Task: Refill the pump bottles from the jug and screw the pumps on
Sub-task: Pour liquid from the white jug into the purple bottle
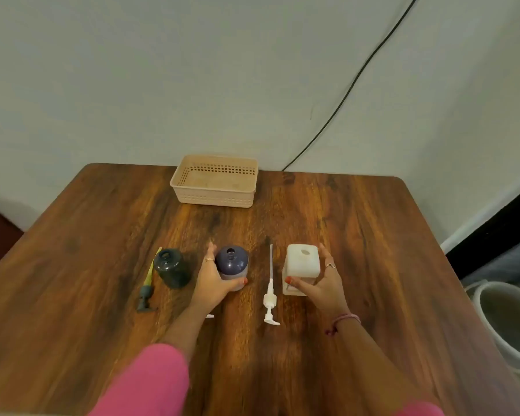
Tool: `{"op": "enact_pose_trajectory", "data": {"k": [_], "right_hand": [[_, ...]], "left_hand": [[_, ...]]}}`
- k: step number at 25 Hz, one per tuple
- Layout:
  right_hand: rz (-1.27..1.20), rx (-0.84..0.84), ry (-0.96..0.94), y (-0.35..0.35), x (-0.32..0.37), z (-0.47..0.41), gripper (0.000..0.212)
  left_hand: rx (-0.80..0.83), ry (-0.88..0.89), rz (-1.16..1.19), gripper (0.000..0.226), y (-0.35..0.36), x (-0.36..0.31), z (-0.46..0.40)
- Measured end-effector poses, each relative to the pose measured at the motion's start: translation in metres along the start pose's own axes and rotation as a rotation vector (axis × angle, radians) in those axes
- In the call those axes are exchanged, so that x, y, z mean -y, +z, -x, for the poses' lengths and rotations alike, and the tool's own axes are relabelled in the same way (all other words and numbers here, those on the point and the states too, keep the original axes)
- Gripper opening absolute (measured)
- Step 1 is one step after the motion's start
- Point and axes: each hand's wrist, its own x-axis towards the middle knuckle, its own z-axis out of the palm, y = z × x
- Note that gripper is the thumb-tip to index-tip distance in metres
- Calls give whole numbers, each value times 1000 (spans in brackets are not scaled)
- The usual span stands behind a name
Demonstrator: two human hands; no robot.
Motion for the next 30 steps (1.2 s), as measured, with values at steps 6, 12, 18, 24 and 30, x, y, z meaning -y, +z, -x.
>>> {"op": "enact_pose_trajectory", "data": {"k": [6, 12, 18, 24, 30], "right_hand": [[-50, 28, 26, 9, 2, -1, 98], [-56, -15, 45, 14, 6, -5, 87], [-52, -40, 15, 15, 27, -9, 80], [-41, -84, -149, 7, 99, -26, 75], [30, -141, -286, 3, 185, -48, 70]], "left_hand": [[-21, -67, 5, 119, 5, 7, -4], [-29, -16, 1, 96, 3, 8, -8], [-40, 81, 71, 87, -9, -9, -13], [-52, 287, 104, 81, -44, -63, -23], [-60, 431, 123, 76, -81, -127, -28]]}}
